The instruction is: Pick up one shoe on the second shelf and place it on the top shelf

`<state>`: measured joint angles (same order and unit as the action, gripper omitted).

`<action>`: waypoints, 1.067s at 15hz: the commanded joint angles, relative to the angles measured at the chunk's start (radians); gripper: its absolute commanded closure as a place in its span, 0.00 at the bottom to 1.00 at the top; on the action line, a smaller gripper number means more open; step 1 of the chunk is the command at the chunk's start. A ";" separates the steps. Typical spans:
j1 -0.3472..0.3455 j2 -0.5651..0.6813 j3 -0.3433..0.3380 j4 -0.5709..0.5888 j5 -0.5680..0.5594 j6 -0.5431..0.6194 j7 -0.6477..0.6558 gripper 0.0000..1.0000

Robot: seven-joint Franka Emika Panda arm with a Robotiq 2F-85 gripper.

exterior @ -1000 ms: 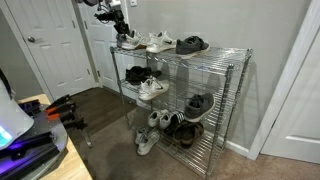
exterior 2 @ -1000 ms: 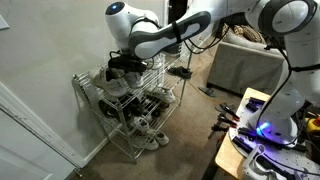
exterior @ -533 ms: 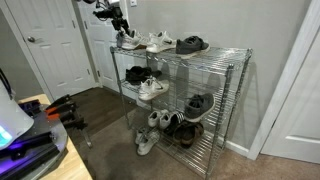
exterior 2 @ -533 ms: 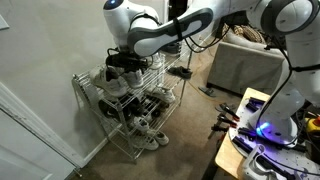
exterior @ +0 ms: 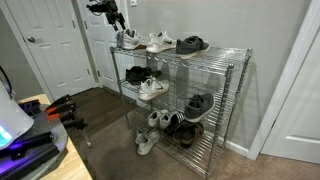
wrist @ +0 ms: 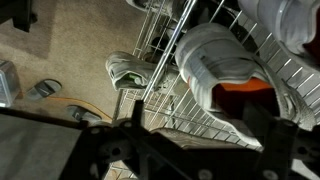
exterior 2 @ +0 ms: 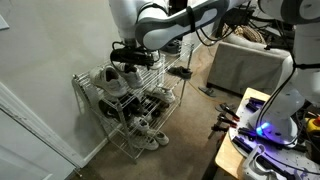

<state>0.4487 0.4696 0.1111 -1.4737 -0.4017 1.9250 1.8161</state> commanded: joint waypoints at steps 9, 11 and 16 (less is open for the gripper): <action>-0.056 -0.303 0.061 -0.413 0.029 0.139 -0.082 0.00; -0.071 -0.323 0.064 -0.440 0.031 0.150 -0.102 0.00; -0.075 -0.290 0.068 -0.403 0.002 0.121 -0.077 0.00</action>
<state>0.3903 0.1769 0.1602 -1.8816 -0.3962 2.0508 1.7374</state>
